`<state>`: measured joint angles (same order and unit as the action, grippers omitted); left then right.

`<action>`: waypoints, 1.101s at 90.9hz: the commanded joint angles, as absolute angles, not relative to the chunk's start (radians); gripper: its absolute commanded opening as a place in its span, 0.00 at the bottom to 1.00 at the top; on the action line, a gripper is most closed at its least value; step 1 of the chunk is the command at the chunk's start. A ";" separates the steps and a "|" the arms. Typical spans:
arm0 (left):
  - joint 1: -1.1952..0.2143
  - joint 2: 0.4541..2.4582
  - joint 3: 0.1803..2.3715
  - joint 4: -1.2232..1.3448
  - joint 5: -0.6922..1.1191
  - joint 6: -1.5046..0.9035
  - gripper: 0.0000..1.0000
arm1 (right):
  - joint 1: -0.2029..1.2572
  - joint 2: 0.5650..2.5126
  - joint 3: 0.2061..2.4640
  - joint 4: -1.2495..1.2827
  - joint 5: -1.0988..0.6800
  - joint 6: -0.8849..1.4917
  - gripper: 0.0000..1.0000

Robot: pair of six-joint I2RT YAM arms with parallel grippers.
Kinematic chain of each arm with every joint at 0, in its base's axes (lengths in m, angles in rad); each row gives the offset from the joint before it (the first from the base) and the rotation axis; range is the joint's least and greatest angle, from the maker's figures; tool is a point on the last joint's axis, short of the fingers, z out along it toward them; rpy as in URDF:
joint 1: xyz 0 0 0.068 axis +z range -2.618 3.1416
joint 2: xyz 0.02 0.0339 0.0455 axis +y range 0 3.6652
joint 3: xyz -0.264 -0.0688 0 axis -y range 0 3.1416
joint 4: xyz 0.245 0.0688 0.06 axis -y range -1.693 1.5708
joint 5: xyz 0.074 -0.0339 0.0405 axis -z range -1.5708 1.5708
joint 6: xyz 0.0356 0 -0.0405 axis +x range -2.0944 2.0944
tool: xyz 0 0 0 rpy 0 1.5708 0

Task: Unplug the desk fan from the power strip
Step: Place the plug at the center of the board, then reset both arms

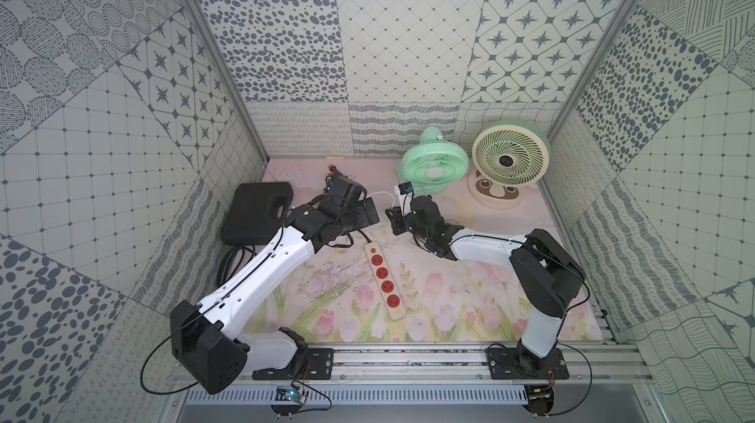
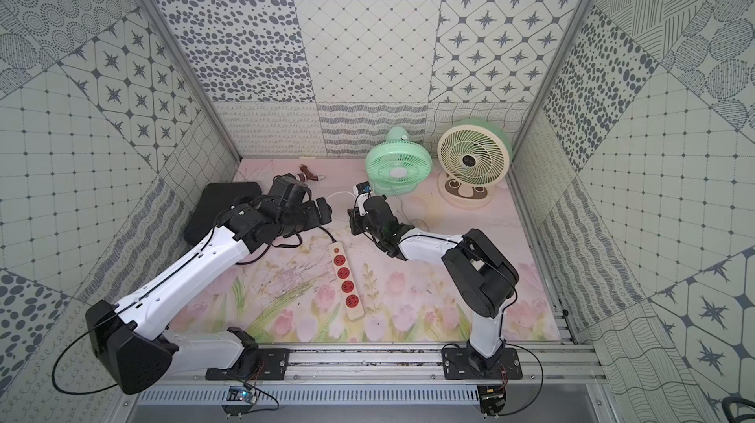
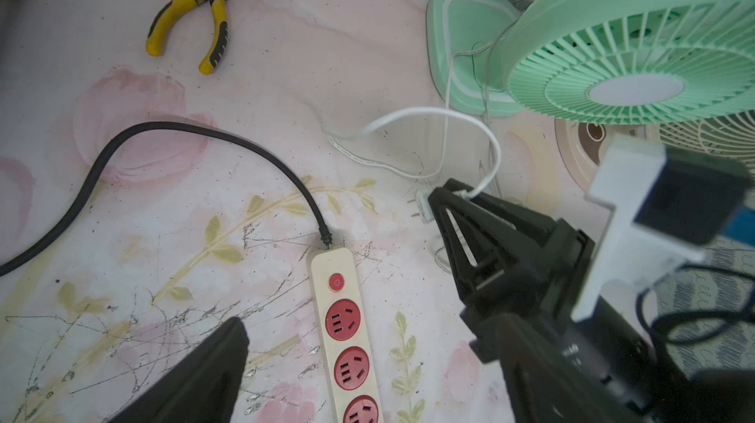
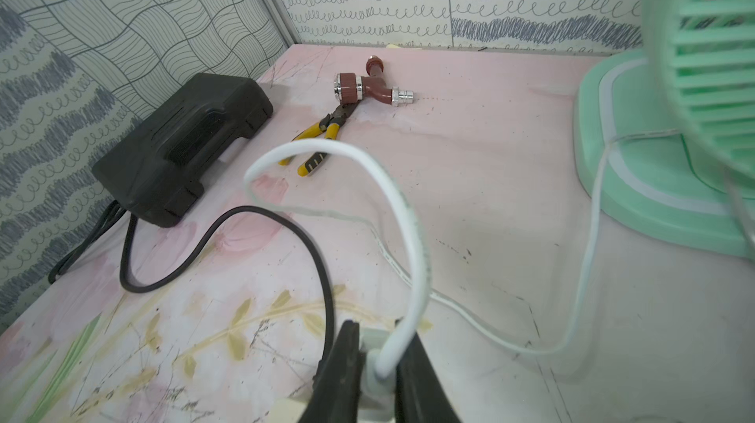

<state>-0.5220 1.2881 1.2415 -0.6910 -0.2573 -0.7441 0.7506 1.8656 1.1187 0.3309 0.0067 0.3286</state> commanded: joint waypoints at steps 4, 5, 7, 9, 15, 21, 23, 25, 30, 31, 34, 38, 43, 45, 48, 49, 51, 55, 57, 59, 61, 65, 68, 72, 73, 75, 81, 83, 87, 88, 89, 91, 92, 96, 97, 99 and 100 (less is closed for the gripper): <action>-0.522 1.192 1.151 -0.604 -0.264 -0.694 0.99 | 0.722 2.000 1.247 0.261 -0.041 0.349 0.00; -0.522 1.192 1.150 -0.610 -0.264 -0.693 0.99 | 0.722 2.010 1.256 0.258 -0.041 0.349 0.00; -0.522 1.192 1.148 -0.615 -0.264 -0.692 0.99 | 0.718 2.030 1.274 0.249 -0.042 0.350 0.00; -0.522 1.190 1.145 -0.621 -0.264 -0.693 0.99 | 0.713 2.051 1.294 0.241 -0.047 0.349 0.00; -0.523 1.178 1.125 -0.625 -0.266 -0.699 0.99 | 0.704 2.109 1.353 0.208 -0.052 0.343 0.00; -0.522 1.157 1.086 -0.610 -0.270 -0.705 0.99 | 0.702 2.164 1.412 0.172 -0.051 0.328 0.00; -0.522 1.149 1.073 -0.603 -0.271 -0.706 0.99 | 0.700 2.181 1.430 0.157 -0.050 0.321 0.00; -0.521 1.140 1.059 -0.594 -0.271 -0.706 0.99 | 0.700 2.192 1.451 0.140 -0.049 0.317 0.00; -0.521 1.117 1.031 -0.579 -0.276 -0.708 0.99 | 0.696 2.225 1.489 0.107 -0.045 0.308 0.06; -0.521 1.113 1.027 -0.578 -0.279 -0.710 0.99 | 0.696 2.232 1.496 0.101 -0.043 0.307 0.08; -0.522 1.101 1.013 -0.571 -0.283 -0.710 0.99 | 0.695 2.241 1.510 0.088 -0.037 0.302 0.13; -0.523 1.087 0.999 -0.568 -0.288 -0.712 0.99 | 0.692 2.246 1.521 0.079 -0.031 0.295 0.22; -0.522 1.078 0.988 -0.575 -0.307 -0.720 0.99 | 0.690 2.242 1.521 0.076 -0.023 0.286 0.33; -0.522 1.077 0.987 -0.580 -0.311 -0.722 0.99 | 0.689 2.236 1.518 0.075 -0.021 0.281 0.37; -0.522 1.076 0.987 -0.591 -0.332 -0.732 0.99 | 0.691 2.225 1.514 0.074 -0.021 0.274 0.41; -0.522 1.076 0.988 -0.594 -0.338 -0.735 0.99 | 0.690 2.222 1.513 0.074 -0.022 0.270 0.42; -0.521 1.077 0.987 -0.598 -0.346 -0.738 0.99 | 0.690 2.214 1.510 0.073 -0.024 0.265 0.45; -0.521 1.076 0.982 -0.599 -0.353 -0.733 0.99 | 0.692 2.194 1.502 0.069 -0.021 0.255 0.58; -0.521 1.076 0.979 -0.598 -0.358 -0.733 0.99 | 0.693 2.180 1.497 0.066 -0.020 0.250 0.67; -0.521 1.074 0.977 -0.599 -0.365 -0.734 0.99 | 0.692 2.171 1.492 0.064 -0.020 0.245 0.90; -0.521 1.073 0.976 -0.600 -0.372 -0.735 0.99 | 0.692 2.159 1.487 0.061 -0.021 0.239 0.95; -0.522 1.067 0.970 -0.602 -0.393 -0.736 0.99 | 0.693 2.131 1.472 0.062 -0.023 0.228 0.97; -0.522 1.063 0.966 -0.601 -0.407 -0.734 0.99 | 0.695 2.107 1.456 0.065 -0.026 0.215 0.97; -0.522 1.055 0.957 -0.599 -0.427 -0.727 0.99 | 0.699 2.070 1.429 0.070 -0.026 0.200 0.97; -0.522 1.052 0.956 -0.596 -0.432 -0.726 0.99 | 0.700 2.062 1.421 0.073 -0.025 0.196 0.97; -0.522 1.046 0.951 -0.594 -0.445 -0.725 0.99 | 0.702 2.041 1.404 0.079 -0.020 0.189 0.97; -0.522 1.024 0.929 -0.582 -0.481 -0.719 0.99 | 0.708 1.974 1.346 0.093 -0.005 0.174 0.97; -0.522 1.016 0.924 -0.575 -0.498 -0.719 0.99 | 0.708 1.953 1.323 0.098 0.003 0.169 0.97; -0.521 1.000 0.898 -0.553 -0.531 -0.713 0.99 | 0.712 1.896 1.275 0.115 0.020 0.162 0.97; -0.521 0.995 0.890 -0.545 -0.536 -0.709 0.99 | 0.712 1.880 1.262 0.119 0.024 0.160 0.97; -0.522 0.989 0.883 -0.536 -0.543 -0.701 0.99 | 0.713 1.866 1.246 0.123 0.028 0.158 0.97; -0.522 0.979 0.867 -0.520 -0.559 -0.691 0.99 | 0.713 1.841 1.216 0.135 0.040 0.153 0.97; -0.522 0.974 0.857 -0.506 -0.568 -0.685 0.99 | 0.714 1.825 1.202 0.140 0.046 0.152 0.97; -0.522 0.954 0.821 -0.464 -0.598 -0.662 0.99 | 0.713 1.762 1.137 0.166 0.069 0.144 0.97; -0.521 0.948 0.813 -0.458 -0.605 -0.654 0.99 | 0.713 1.752 1.120 0.173 0.076 0.142 0.97; -0.520 0.938 0.792 -0.428 -0.622 -0.642 0.99 | 0.713 1.717 1.087 0.185 0.087 0.136 0.97; -0.521 0.933 0.783 -0.412 -0.633 -0.637 0.99 | 0.713 1.702 1.072 0.189 0.095 0.132 0.97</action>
